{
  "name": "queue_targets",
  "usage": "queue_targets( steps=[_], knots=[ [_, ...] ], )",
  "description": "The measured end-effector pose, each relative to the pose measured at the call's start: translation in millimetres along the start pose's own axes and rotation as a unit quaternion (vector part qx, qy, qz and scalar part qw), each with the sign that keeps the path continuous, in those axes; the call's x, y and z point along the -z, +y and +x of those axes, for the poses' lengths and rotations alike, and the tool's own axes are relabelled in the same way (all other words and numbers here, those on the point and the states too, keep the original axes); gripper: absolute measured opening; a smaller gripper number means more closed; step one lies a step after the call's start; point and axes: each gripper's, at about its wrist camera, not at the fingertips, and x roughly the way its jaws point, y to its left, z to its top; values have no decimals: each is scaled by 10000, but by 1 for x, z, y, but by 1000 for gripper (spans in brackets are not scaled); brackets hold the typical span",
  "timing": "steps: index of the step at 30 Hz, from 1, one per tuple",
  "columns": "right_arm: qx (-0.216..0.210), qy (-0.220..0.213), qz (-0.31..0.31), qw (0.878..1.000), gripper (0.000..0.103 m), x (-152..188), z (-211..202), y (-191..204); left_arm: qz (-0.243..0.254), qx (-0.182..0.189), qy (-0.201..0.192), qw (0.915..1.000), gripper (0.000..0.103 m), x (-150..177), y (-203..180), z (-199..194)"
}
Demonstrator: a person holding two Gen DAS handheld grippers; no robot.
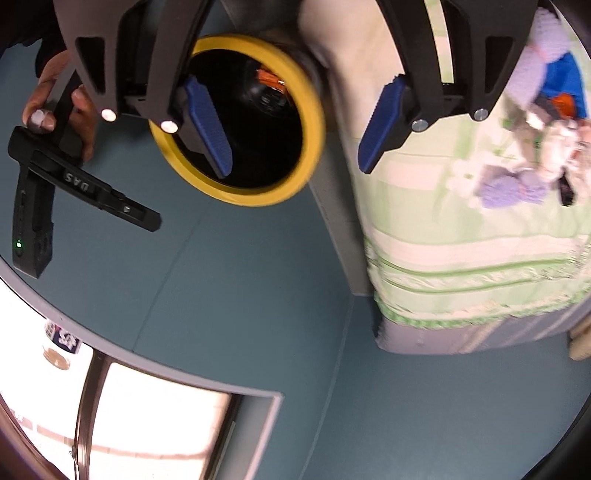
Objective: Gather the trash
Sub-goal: 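Open the left tool over the bin while the right tool releases the black bag, then move both tools back to the trash pile on the bed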
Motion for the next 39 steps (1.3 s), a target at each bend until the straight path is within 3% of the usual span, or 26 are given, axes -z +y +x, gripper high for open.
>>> queue_targets(
  steps=[7,15,21,28,39],
  knots=[
    [-570,-93,-546,9968,66,-3,10,56,-228,-500,-371,9978,84,0,42,-49],
    [-1304,19,-1049,9859,73,4,31,125,-626,-1224,-582,9888,90,3,111,-93],
    [-1702,398,-1329,9756,73,18,59,171,-961,-1729,-557,9787,90,13,164,-108],
    [-2155,806,-1559,9606,74,46,92,213,-1243,-2035,-415,9703,90,22,219,-108],
    [-2518,1351,-2011,9370,74,94,135,267,-1530,-2176,34,9640,90,22,277,-64]
  ],
)
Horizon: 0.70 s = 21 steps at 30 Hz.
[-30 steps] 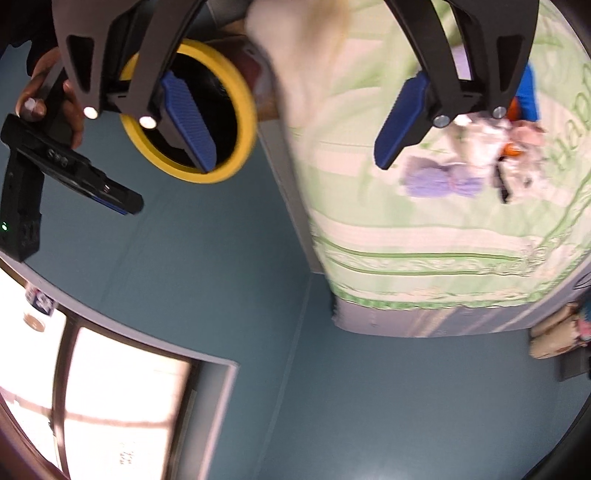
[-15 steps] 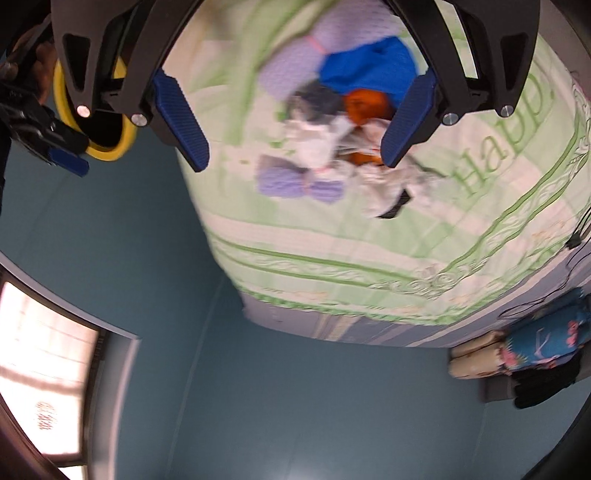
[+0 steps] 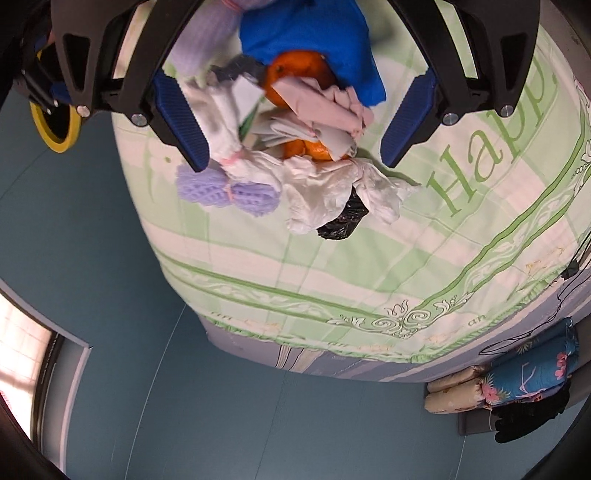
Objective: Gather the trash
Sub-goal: 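Move both tools back to the trash pile on the bed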
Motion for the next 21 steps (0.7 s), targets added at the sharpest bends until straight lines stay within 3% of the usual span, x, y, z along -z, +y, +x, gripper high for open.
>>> queue_targets(
  steps=[21],
  knots=[
    [-351,878,-120,9954,74,9,77,19,-147,-244,550,9981,87,-10,17,66]
  ],
)
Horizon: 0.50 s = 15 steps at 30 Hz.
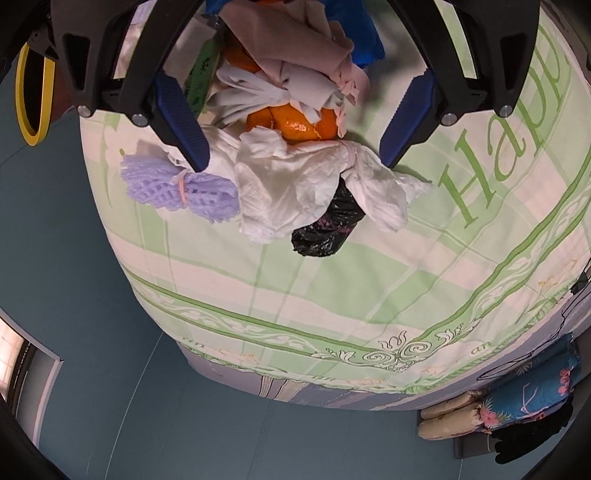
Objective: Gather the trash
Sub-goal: 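Move both tools back to the trash pile on the bed, then grasp the white plastic bag with the left tool while the right tool grasps the purple foam net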
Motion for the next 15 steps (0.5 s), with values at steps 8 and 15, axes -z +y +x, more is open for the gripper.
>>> queue_targets(
  steps=[8,15],
  knots=[
    [-41,119,42,9999,68,-2,6,5,-130,53,27,9999,66,-7,4,10],
    [19,261,109,9996,60,2,8,11,185,-205,150,9995,25,3,-6,17]
  ],
)
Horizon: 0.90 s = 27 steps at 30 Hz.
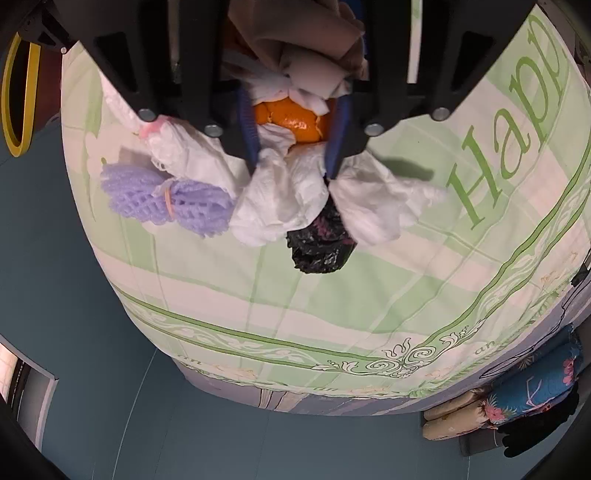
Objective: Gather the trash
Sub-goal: 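Grasp the white plastic bag with the left tool while the right tool grasps the purple foam net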
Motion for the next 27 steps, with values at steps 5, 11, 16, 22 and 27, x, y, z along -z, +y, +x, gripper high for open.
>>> queue_targets(
  steps=[5,11,16,22,27],
  knots=[
    [155,67,-44,9998,49,2,0,3,-222,70,-37,9997,14,3,10,-10],
    [150,54,90,9998,29,5,-6,4,-463,145,-252,9985,12,5,21,-32],
    [92,-10,187,9998,21,7,-14,5,-651,233,-458,9966,12,7,30,-56],
    [97,-270,255,9993,21,6,-36,5,-841,268,-687,9937,12,13,43,-85],
    [138,-436,272,9986,21,6,-58,5,-850,227,-867,9923,12,21,49,-108]
  ],
)
